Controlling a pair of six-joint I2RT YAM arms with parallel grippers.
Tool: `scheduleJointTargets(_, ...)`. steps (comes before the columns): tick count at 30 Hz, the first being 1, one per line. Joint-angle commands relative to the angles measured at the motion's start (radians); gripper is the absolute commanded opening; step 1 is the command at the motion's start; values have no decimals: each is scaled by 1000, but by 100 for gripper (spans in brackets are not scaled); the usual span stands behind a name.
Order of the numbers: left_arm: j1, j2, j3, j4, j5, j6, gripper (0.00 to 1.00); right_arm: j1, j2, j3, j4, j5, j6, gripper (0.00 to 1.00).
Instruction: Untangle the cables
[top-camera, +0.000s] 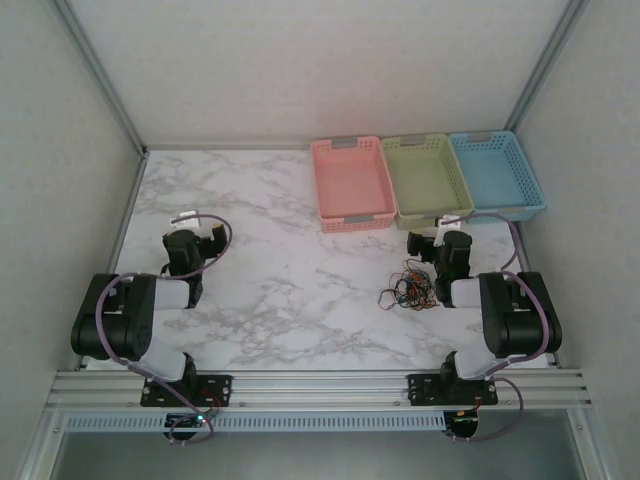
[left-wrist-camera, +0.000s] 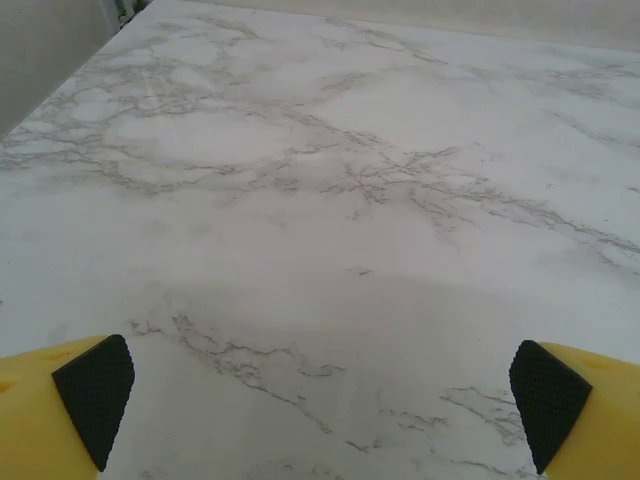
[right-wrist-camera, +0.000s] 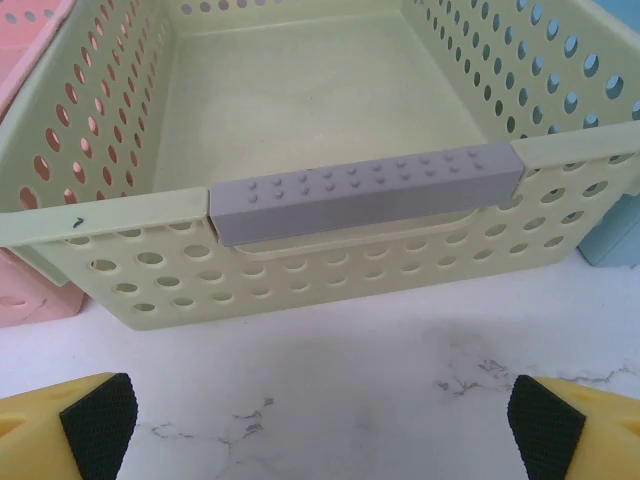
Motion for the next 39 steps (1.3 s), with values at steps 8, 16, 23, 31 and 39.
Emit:
scheduleJointTargets(8, 3, 3, 14, -6, 13, -12, 100, -2, -3, 14, 12, -10, -13, 99)
scheduleJointTargets(16, 3, 3, 14, -7, 13, -12, 100, -2, -3, 14, 12, -11, -13, 99)
scheduleJointTargets(23, 3, 3, 14, -6, 13, -12, 100, -2, -3, 14, 12, -11, -13, 99)
scheduleJointTargets(31, 3, 2, 15, -6, 13, -12, 100, -3, -3, 16, 9, -13, -12, 99)
scheduleJointTargets(39, 3, 2, 14, -7, 13, -12, 100, 5, -291, 192, -441, 132, 52, 99)
